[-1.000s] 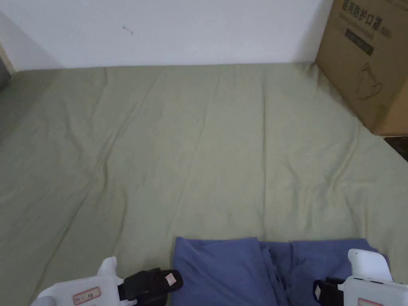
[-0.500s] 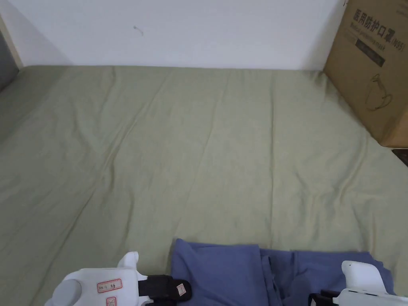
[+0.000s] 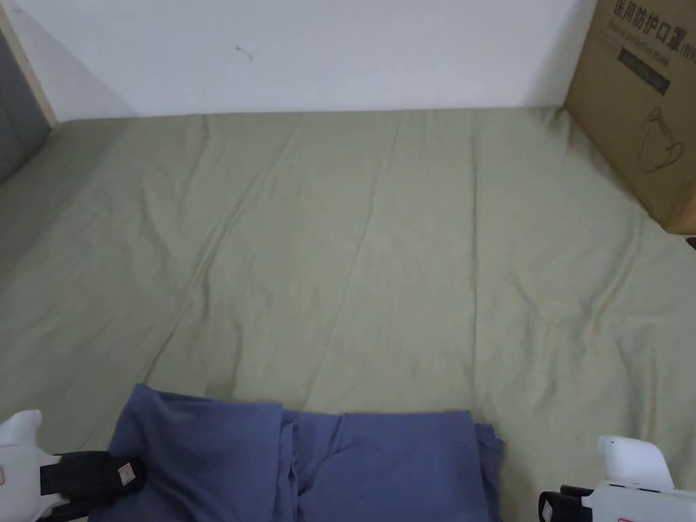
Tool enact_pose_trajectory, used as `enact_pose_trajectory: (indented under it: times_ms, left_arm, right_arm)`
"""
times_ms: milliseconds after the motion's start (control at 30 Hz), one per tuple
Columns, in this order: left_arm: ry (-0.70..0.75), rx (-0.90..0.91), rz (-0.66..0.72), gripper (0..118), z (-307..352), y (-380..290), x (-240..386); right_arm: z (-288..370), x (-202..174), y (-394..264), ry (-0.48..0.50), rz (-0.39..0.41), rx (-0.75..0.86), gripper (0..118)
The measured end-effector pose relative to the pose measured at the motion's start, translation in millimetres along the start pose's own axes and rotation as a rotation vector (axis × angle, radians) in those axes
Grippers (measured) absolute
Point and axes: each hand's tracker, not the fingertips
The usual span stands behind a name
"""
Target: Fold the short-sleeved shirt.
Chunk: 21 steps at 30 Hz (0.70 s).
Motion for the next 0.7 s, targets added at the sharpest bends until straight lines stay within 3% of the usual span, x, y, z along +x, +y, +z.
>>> enact_pose_trajectory:
  times_ms: [100,367,533,700]
  left_arm:
    - [0.047,0.024,-0.055,9,7,-1,27]
    - [0.058,0.007,-0.289,9,-4,-16,177]
    - [-0.118,-0.096,-0.401,9,-57,-36,245]
    - [-0.129,-0.246,-0.471,9,-131,-64,286]
  right_arm:
    - [2,4,-2,0.015,-0.012,0.007,0]
    - [5,29,-9,0.031,-0.065,0.026,0]
    - [15,52,-19,0.03,-0.135,0.046,0]
    - [20,75,-27,0.006,-0.197,0.062,0]
